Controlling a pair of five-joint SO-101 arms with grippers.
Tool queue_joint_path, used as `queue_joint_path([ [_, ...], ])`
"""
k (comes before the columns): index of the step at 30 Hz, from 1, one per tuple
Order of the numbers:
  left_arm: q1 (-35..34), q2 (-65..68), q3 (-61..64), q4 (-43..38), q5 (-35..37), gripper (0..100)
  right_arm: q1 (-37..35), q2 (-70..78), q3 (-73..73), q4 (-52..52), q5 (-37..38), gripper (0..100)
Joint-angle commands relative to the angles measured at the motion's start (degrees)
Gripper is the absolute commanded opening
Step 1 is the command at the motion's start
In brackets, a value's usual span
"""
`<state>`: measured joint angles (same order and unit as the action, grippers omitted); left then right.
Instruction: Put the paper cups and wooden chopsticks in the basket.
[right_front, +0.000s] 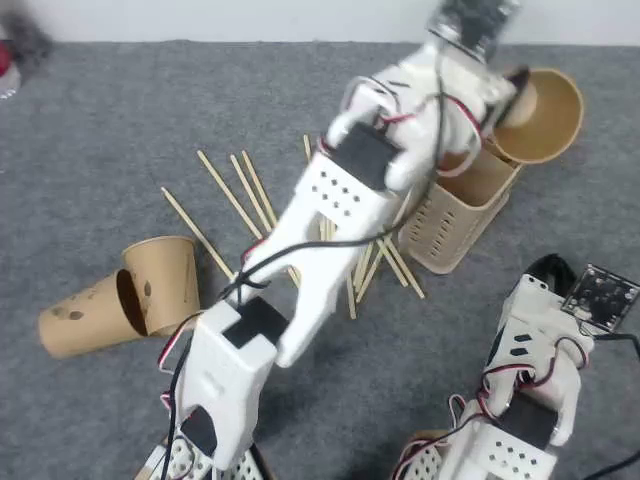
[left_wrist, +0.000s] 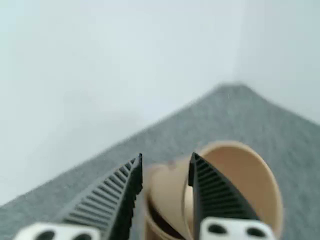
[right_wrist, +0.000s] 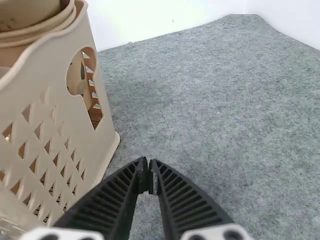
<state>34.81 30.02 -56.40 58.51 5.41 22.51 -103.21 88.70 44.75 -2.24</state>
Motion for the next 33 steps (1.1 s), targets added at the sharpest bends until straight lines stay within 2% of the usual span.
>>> queue_joint_path([
  [1,-3.78,-0.26,-1.71,-2.73,1.67,16,-0.40,-0.75,-0.70,-1.10,-0.62,0.7],
  [10,-10.55,-2.11,-5.41,8.70,1.76,16,-0.48,-0.75,-0.62,-1.10,-0.62,0.8],
  [15,-5.10,-2.46,-9.71,14.33,1.76,16,-1.98,-0.75,-0.70,-1.01,-0.53,0.8],
  [20,1.85,-0.88,-8.66,10.55,1.76,16,-1.98,-0.75,-0.62,-0.92,1.41,0.8],
  [33,-1.93,15.30,-9.27,-6.86,1.67,16,-2.51,-0.75,0.00,-1.01,2.29,0.8],
])
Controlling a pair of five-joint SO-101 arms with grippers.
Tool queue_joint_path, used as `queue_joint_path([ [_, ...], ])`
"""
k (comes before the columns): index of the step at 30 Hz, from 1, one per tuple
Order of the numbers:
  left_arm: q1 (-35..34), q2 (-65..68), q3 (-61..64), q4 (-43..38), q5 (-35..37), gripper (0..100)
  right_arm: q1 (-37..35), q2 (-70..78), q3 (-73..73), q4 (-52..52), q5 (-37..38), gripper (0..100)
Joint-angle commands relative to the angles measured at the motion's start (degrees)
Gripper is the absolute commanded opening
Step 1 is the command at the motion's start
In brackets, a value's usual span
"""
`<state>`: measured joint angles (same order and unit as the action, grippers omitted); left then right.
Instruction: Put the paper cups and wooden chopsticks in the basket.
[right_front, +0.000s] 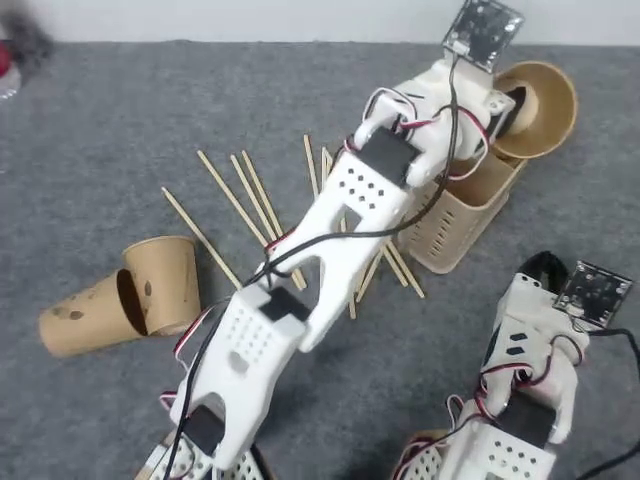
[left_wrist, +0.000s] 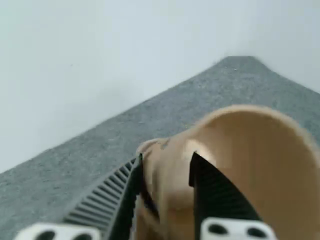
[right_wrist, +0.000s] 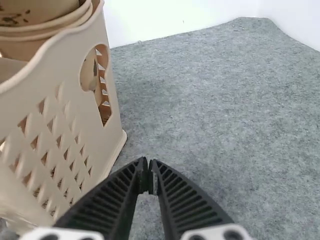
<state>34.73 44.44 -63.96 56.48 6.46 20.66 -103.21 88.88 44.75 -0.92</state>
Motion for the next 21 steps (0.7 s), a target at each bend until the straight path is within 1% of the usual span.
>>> queue_joint_path([
  [1,-1.93,0.53,-2.68,-3.78,0.70,16,-1.27,-0.75,-0.09,-1.10,1.05,0.8],
  [4,-2.11,-1.14,-8.13,0.35,0.35,16,-3.03,-0.75,0.09,-1.10,1.32,0.8],
  [10,-3.60,-3.16,-18.42,9.85,0.44,16,-3.30,-0.75,0.18,-1.01,1.32,0.8],
  [14,-5.98,-3.08,-19.47,12.40,0.70,16,-3.21,-0.66,0.44,-1.01,1.32,0.8],
  [16,-7.65,-3.69,-19.82,15.47,0.70,16,-3.12,-0.75,1.14,-1.36,1.32,0.8],
  [18,-10.29,-5.01,-22.37,21.89,0.35,16,-3.12,-0.75,1.32,-1.45,1.32,0.8],
  [21,-16.35,-7.56,-27.30,36.92,0.00,16,-3.21,-0.75,1.32,-1.45,1.32,0.8],
])
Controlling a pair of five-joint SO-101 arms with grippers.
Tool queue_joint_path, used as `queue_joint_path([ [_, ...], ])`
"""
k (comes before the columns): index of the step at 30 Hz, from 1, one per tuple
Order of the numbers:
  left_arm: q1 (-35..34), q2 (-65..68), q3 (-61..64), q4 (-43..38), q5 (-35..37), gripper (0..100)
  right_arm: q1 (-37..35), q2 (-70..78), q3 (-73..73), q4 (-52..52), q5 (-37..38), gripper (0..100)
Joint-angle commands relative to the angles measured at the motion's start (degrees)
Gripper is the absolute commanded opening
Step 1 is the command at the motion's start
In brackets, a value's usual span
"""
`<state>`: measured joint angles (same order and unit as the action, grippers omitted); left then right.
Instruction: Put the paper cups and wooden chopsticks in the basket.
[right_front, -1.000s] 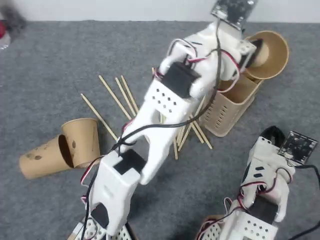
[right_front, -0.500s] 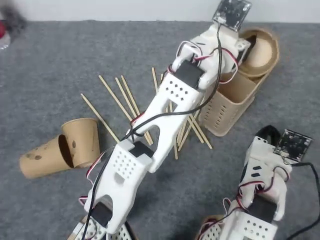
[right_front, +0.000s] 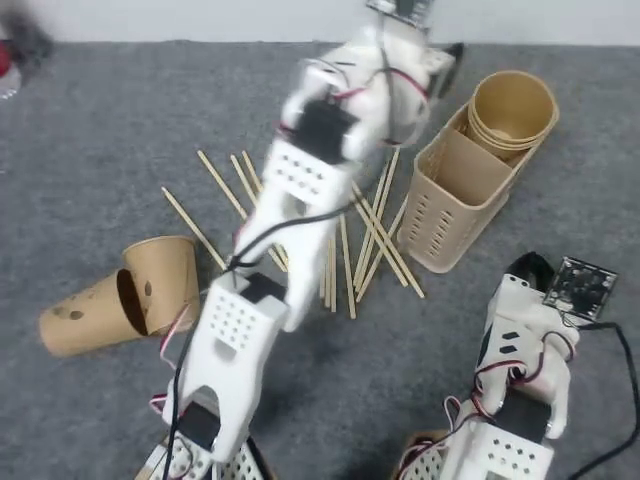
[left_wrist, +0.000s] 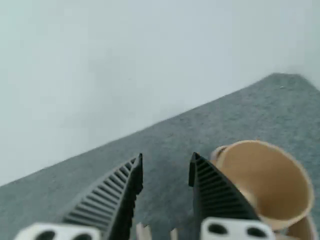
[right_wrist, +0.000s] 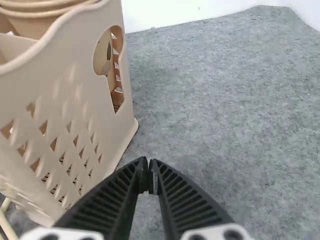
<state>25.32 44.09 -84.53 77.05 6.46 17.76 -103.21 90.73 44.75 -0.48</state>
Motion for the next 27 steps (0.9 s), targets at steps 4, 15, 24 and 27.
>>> queue_joint_path([
  [4,-17.49,-10.11,-4.18,24.09,-5.80,16,-0.48,-0.75,-0.62,-1.27,0.88,0.8],
  [15,-35.16,-36.22,51.56,23.56,-24.88,16,-0.48,-0.75,-0.53,-1.45,0.88,0.8],
  [24,-50.99,-47.30,69.41,23.56,-54.59,16,-0.48,-0.75,-0.53,-1.19,0.88,0.9],
  [27,-53.45,-44.66,70.90,23.56,-64.00,16,-1.54,-0.75,-0.53,-1.10,0.97,0.9],
])
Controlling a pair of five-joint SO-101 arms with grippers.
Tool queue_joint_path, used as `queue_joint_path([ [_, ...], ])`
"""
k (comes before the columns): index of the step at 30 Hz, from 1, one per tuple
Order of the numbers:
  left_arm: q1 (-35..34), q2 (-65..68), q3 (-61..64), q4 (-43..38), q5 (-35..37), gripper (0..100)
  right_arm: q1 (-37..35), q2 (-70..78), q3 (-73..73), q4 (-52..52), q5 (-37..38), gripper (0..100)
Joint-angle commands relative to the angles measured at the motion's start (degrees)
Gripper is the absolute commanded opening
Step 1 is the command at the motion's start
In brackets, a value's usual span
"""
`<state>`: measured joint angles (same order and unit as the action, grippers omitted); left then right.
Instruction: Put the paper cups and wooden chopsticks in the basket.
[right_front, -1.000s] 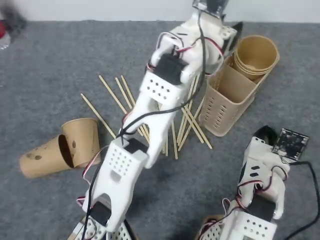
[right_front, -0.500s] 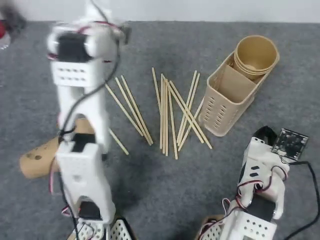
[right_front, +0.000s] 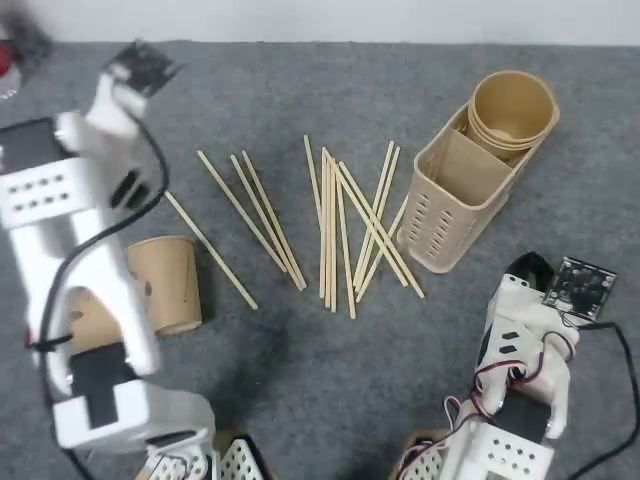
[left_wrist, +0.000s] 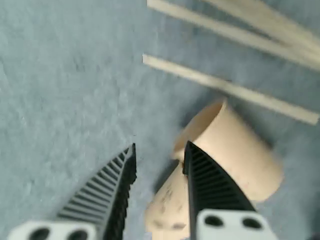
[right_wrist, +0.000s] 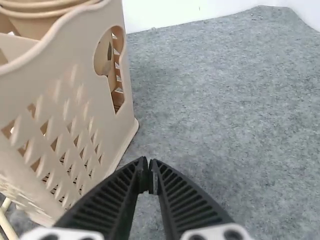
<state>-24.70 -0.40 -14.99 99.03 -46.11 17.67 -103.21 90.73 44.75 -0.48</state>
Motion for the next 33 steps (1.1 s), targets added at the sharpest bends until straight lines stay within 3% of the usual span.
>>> queue_joint_path([
  [1,-3.43,0.97,1.71,1.58,-13.63,16,-2.15,-0.75,-0.53,-1.01,0.97,0.9],
  [6,-1.85,7.30,2.24,1.67,-15.91,17,-3.03,-0.75,0.35,-1.19,4.66,0.9],
  [17,7.47,12.04,7.16,1.58,-18.02,22,-3.12,-0.75,0.44,-1.45,5.01,0.9],
  [33,5.80,20.66,7.78,1.67,-21.27,22,-3.21,-0.75,0.35,-1.54,5.01,0.9],
])
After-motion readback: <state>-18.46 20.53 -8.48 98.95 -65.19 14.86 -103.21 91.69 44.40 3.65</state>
